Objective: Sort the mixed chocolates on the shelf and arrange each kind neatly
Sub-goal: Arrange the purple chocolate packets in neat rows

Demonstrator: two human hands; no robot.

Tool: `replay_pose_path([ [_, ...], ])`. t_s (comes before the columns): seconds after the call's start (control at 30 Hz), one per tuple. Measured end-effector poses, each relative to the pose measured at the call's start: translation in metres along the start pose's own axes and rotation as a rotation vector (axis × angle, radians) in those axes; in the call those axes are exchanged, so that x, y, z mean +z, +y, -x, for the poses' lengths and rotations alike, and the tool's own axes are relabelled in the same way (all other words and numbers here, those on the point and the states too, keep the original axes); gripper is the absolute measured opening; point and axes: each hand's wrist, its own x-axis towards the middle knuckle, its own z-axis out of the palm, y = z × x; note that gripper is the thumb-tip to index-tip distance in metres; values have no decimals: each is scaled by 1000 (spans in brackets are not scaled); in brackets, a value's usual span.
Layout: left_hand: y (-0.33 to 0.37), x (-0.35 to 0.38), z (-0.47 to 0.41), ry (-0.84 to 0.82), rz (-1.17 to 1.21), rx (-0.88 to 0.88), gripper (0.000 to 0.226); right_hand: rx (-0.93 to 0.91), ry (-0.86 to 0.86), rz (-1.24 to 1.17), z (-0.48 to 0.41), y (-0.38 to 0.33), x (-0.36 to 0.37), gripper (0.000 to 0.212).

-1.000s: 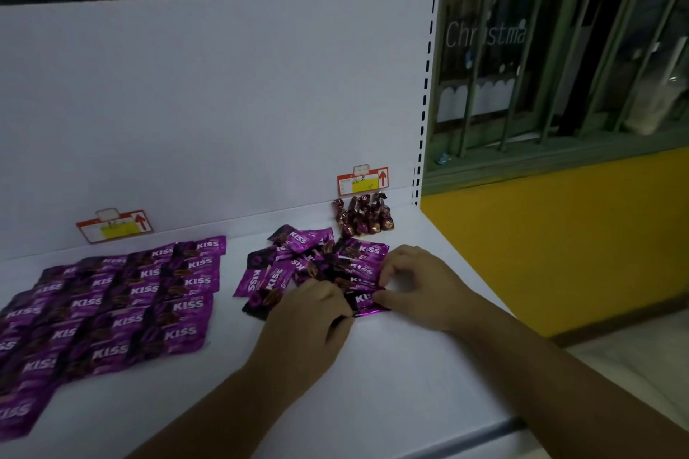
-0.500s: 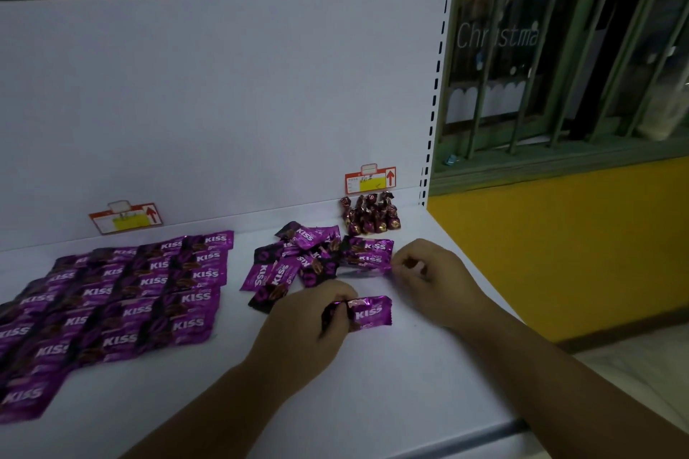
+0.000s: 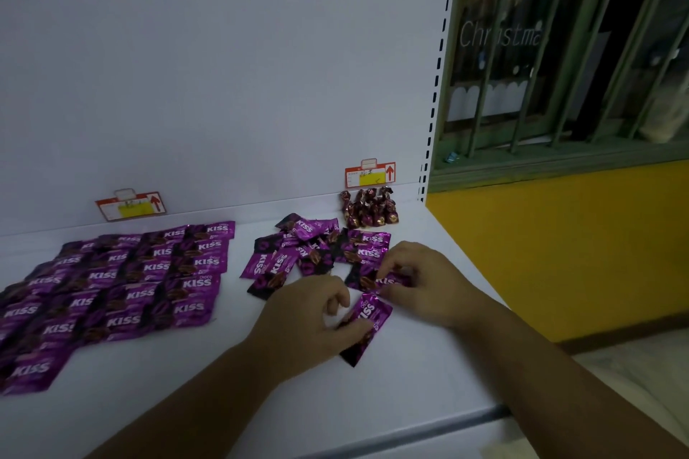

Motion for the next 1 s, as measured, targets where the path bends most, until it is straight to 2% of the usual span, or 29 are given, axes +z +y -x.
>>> replay_pose_path([
  [0.07,3,-1,1,-45,-71,50,59,-11,-23,41,-1,1,1,17],
  [0.13,3,-2,1,-73,-94,89,68,-7,-20,54,-2,1,-1,19],
  [0.27,4,-10,0,-128,-67,91,58,15,-7,45,-1,0,0,19],
  [0.33,3,-18,2,-182,-145,113,53,24,16,63,1,-1,-1,23],
  [0.43,-1,-34,11,-249,-313,159,61,5,14,98,6,-3,-2,28],
  [0.5,-4,-45,20,-314,-354,129,64,-22,2,108,9,-7,-1,30],
  [0.57,-7,-56,31,-351,-336,57,57,-44,-5,89,8,-13,1,30],
  [0.67,-9,-70,48,-323,-336,14,57,-93,-87,109,4,-28,6,28],
  [0.77,-16,-82,63,-231,-310,-36,47,-170,-174,159,-2,-49,13,28],
  [0.87,-26,-94,79,-144,-314,-51,59,-223,-206,195,-8,-71,25,29],
  [0.93,-33,-104,90,-142,-310,-68,63,-244,-218,219,-14,-85,34,30],
  [1.0,-43,-116,102,-147,-296,-100,48,-267,-232,243,-21,-100,45,30],
])
